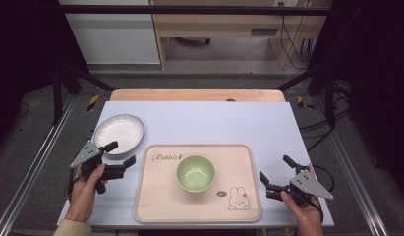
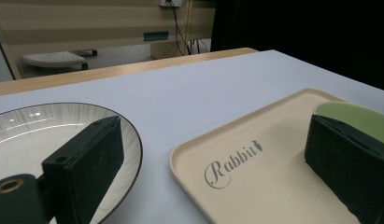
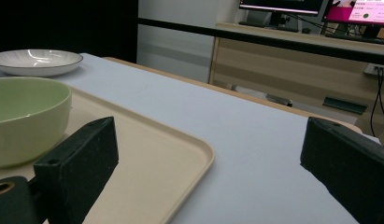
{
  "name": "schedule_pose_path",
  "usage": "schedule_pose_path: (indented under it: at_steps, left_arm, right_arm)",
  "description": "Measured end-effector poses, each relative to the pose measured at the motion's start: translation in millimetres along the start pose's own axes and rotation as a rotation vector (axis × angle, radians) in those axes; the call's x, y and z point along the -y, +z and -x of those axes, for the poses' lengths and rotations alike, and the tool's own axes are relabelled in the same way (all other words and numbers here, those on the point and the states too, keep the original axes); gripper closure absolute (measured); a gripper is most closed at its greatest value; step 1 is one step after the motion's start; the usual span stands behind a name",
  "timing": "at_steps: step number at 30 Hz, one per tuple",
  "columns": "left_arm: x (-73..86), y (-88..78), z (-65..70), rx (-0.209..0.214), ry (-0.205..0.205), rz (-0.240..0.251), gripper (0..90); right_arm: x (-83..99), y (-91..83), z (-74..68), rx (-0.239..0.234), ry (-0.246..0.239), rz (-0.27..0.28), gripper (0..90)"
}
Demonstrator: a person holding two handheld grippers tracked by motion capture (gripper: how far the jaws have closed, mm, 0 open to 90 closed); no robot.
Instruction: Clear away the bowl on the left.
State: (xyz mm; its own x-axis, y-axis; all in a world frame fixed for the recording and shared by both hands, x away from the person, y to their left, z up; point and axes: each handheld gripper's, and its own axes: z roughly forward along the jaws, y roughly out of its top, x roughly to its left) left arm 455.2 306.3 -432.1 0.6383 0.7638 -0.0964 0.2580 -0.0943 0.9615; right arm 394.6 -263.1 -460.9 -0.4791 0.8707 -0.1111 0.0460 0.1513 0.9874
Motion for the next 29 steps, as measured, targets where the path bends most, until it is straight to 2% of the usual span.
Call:
schedule_pose_path:
  at_steps: [13,18,22,25,27,29]
  left_arm:
    - [16.6,1.5,-1.3,0.02,-0.003,0.008,4.9]
    - [21.3,-3.4,2.2,0.034,0.042,0.016,4.9]
    - [26.8,-5.2,6.0,0.031,0.088,-0.01,4.8]
    - [31.5,-4.5,7.8,0.045,0.082,-0.036,4.7]
    - [32.6,-4.0,7.7,0.036,0.091,-0.05,4.7]
    - [32.9,-3.5,6.9,0.027,0.076,-0.054,4.6]
  right_arm:
    - [0.4,0.8,-0.5,-0.003,-0.005,-0.003,4.5]
    - [0.8,1.7,-1.4,-0.009,-0.005,-0.008,4.4]
    - [1.3,2.8,-1.7,-0.013,-0.011,-0.012,4.4]
    - [1.0,2.2,-1.9,-0.013,-0.01,-0.015,4.4]
    - [0.7,1.8,-2.0,-0.01,-0.005,-0.011,4.4]
    - [0.6,1.7,-1.9,-0.011,-0.004,-0.01,4.3]
